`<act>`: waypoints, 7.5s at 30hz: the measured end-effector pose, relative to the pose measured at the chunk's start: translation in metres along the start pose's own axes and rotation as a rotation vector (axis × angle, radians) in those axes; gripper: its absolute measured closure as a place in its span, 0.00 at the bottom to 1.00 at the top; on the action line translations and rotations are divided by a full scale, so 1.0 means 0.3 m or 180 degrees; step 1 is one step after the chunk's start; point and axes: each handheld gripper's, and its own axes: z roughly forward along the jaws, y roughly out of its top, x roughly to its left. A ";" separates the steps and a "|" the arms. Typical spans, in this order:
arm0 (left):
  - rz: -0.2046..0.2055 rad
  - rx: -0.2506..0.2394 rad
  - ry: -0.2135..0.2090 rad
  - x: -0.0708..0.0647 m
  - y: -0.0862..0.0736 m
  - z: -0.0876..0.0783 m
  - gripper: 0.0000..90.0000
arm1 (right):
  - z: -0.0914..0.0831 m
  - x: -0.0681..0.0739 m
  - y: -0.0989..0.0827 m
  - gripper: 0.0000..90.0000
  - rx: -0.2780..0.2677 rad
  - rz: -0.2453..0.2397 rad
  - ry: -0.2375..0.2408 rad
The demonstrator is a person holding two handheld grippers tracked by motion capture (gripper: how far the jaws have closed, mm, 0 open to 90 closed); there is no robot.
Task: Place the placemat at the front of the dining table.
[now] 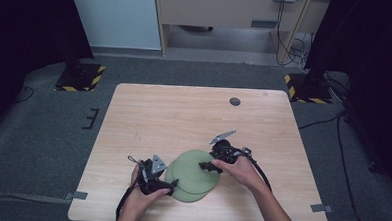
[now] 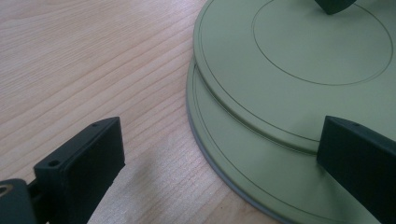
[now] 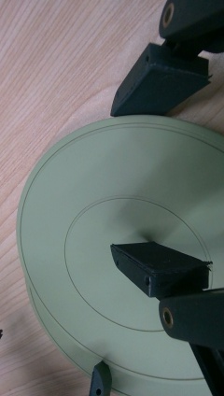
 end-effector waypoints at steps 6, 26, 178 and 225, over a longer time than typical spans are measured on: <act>-0.0007 0.0003 -0.0006 0.001 0.000 0.000 0.00 | -0.011 0.010 -0.003 0.43 -0.0084 -0.0023 -0.0136; -0.0012 0.0007 0.0014 -0.001 0.001 0.000 0.00 | -0.064 0.017 -0.035 0.85 -0.0552 -0.0050 -0.0432; -0.0118 -0.0133 0.0184 0.067 -0.026 -0.040 0.02 | -0.254 0.024 0.368 0.96 -0.0968 -0.0310 -0.0966; -0.0150 -0.0196 0.0223 0.101 -0.038 -0.056 0.03 | -0.249 -0.135 0.494 0.96 -0.1062 0.0017 -0.1334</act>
